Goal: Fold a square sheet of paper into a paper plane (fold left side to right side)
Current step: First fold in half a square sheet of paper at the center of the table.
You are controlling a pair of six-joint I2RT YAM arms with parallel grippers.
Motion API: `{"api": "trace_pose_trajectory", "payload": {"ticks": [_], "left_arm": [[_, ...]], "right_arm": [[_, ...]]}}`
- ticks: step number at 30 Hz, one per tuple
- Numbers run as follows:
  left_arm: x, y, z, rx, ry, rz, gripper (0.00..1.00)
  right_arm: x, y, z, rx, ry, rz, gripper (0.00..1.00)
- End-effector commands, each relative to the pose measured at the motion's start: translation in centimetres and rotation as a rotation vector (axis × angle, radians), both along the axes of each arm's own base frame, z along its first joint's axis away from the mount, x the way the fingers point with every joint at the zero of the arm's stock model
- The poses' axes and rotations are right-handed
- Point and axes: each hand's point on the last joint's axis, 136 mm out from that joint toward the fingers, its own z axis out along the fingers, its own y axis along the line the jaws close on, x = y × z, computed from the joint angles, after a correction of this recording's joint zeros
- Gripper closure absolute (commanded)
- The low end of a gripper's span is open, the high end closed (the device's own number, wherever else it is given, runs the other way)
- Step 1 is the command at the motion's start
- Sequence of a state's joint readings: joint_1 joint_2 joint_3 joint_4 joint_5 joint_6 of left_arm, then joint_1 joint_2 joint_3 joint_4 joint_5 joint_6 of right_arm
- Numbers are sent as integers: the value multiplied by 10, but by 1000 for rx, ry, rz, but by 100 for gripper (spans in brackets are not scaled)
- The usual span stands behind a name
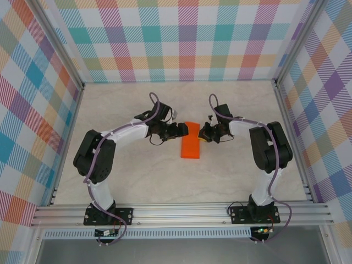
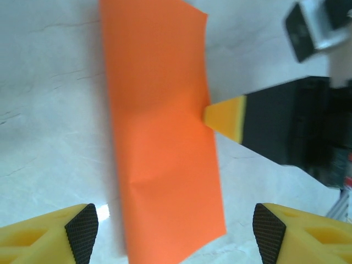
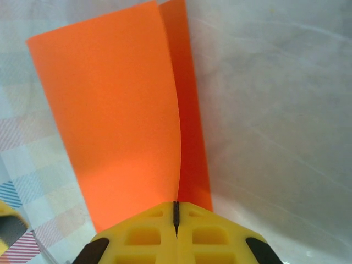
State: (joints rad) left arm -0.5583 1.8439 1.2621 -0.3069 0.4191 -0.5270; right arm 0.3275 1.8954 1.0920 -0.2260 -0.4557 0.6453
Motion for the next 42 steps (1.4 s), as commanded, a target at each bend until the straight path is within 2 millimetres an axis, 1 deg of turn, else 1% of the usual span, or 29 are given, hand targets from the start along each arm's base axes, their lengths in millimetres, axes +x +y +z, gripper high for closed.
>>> {"api": "trace_pose_trajectory", "payload": {"ticks": [1, 4, 7, 13, 16, 19, 27, 29, 31, 35, 37, 39, 42], "left_arm": [[5, 1, -18, 56, 59, 42, 25], [9, -2, -31, 73, 80, 55, 27], [11, -5, -39, 85, 91, 60, 29], [11, -13, -46, 96, 105, 44, 36], [11, -16, -49, 94, 114, 37, 41], [12, -16, -52, 105, 118, 41, 43], [11, -18, -65, 126, 142, 34, 54], [11, -16, -70, 141, 149, 34, 58], [9, -13, -74, 157, 156, 31, 59], [7, -10, -80, 180, 162, 26, 61], [6, -9, -82, 184, 167, 25, 61], [5, -9, -84, 185, 173, 20, 61], [4, -10, -85, 184, 174, 17, 61]], "right_arm": [[3, -1, -6, -32, 6, 22, 96], [4, 0, -8, -34, 9, 29, 96], [4, -2, -11, -50, 14, 29, 95], [0, -3, -16, -57, 28, 29, 95], [-1, -2, -19, -53, 37, 33, 95], [-2, -2, -21, -53, 41, 33, 94], [0, -1, -19, -50, 35, 37, 92], [0, -1, -17, -52, 28, 34, 90], [1, -3, -12, -60, 11, 28, 85], [3, -12, 6, -104, -49, 19, 75], [3, -20, 18, -138, -84, 10, 69], [0, -29, 25, -178, -108, -1, 64], [-5, -43, 27, -237, -118, -19, 62]]}}
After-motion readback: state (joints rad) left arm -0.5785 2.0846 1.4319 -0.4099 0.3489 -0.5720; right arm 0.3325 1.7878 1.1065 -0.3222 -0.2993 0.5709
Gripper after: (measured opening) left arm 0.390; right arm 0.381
